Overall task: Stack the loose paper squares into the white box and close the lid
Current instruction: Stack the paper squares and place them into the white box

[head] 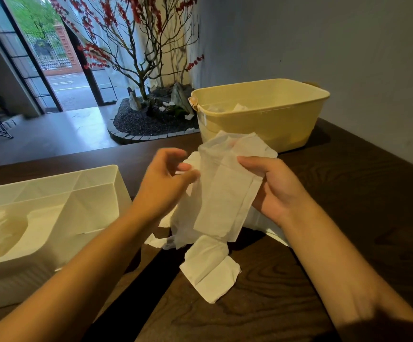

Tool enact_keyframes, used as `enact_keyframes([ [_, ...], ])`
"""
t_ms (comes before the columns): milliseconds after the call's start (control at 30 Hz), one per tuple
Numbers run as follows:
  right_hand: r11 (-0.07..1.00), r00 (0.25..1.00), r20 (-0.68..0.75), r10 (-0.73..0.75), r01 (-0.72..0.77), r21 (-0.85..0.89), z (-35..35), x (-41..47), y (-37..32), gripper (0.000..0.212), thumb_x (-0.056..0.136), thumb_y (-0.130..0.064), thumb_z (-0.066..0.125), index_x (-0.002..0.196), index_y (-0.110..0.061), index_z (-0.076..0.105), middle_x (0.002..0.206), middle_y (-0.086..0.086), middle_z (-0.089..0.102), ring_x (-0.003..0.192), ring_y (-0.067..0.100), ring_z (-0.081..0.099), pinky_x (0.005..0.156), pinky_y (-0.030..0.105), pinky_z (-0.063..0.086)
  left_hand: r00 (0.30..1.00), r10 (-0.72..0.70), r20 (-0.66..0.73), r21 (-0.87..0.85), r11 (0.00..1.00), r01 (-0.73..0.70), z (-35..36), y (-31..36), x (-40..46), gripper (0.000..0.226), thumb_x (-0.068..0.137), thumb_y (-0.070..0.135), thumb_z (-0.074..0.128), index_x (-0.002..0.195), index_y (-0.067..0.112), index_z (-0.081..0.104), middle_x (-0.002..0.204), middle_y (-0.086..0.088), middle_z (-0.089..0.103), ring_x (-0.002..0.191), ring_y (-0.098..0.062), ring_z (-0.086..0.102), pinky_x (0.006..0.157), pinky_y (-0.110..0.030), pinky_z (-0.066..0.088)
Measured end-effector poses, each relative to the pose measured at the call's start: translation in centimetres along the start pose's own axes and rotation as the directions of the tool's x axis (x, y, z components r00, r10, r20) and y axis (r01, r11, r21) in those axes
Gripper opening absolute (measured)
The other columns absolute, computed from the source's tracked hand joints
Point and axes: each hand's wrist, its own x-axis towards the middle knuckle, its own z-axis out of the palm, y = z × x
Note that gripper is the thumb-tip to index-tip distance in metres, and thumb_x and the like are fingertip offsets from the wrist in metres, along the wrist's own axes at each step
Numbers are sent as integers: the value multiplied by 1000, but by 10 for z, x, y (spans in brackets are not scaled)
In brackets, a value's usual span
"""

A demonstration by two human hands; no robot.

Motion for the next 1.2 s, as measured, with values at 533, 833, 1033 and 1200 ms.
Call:
enact_keyframes([
  [533,990,971,-216,-103,80,-114,1,7,5,31,91,-2,63,121,-10,65,109,8,75,99,23,72,71,35,61,991,110,78,391,911,-132,29,-3,-19,22,89,46,71,100,26,75,84,15,72,76,-2,67,68,-25,54],
  [833,976,947,-277,-160,109,-189,-2,11,10,57,86,-9,71,138,-12,48,129,5,64,116,21,63,102,50,50,961,275,36,595,766,-242,17,9,-29,10,92,40,70,98,34,65,92,15,72,74,1,66,77,-21,49],
  [1033,975,945,-279,-170,119,-190,-2,9,9,53,87,-7,70,135,-12,49,125,4,65,113,20,63,102,50,50,952,238,194,639,706,-307,-6,20,-21,10,92,41,69,87,36,62,86,22,66,79,6,66,82,-25,54],
  [1200,972,957,-193,-216,191,-140,2,2,0,26,92,1,60,112,-15,64,98,-1,73,90,12,70,85,38,57,935,138,327,581,751,-314,-25,20,-15,12,90,41,69,95,32,64,105,15,70,99,0,64,92,-38,57],
])
